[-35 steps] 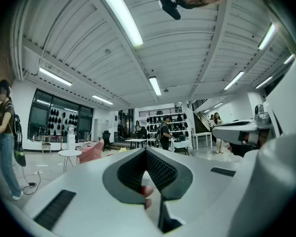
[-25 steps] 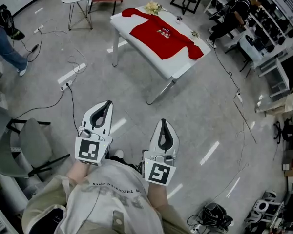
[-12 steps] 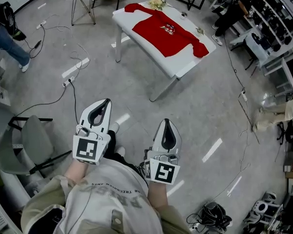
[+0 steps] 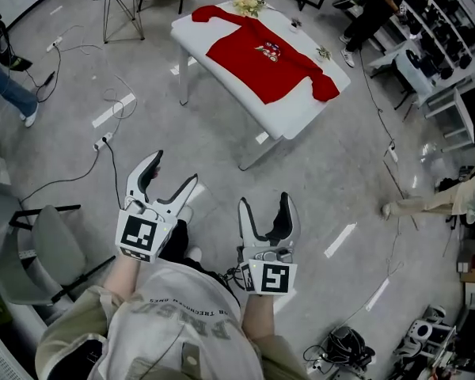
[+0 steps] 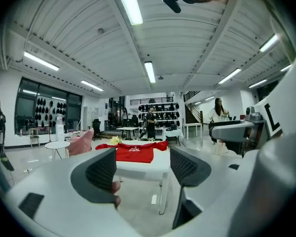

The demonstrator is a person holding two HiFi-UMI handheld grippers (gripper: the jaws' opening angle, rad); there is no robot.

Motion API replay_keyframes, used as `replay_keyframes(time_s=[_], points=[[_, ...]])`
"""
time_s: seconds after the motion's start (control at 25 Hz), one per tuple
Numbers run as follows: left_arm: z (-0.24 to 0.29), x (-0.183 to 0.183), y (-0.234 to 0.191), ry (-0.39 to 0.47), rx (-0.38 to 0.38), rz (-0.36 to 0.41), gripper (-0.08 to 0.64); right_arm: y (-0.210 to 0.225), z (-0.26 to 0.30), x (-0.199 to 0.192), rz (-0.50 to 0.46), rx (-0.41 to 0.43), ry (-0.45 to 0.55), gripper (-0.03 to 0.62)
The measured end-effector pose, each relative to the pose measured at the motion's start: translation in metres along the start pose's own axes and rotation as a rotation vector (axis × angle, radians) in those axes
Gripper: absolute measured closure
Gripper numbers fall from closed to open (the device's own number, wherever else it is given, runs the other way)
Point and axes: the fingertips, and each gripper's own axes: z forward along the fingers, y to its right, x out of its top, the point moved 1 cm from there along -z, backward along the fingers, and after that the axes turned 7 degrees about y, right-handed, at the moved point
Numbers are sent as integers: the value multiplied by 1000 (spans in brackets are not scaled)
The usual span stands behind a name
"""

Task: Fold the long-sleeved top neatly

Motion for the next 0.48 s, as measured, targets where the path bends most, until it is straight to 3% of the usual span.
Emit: replay_keyframes(time_s=[0.48], points=[[106,20,-88,21,-87,27,232,17,124,-8,-90,-62,-12,249]])
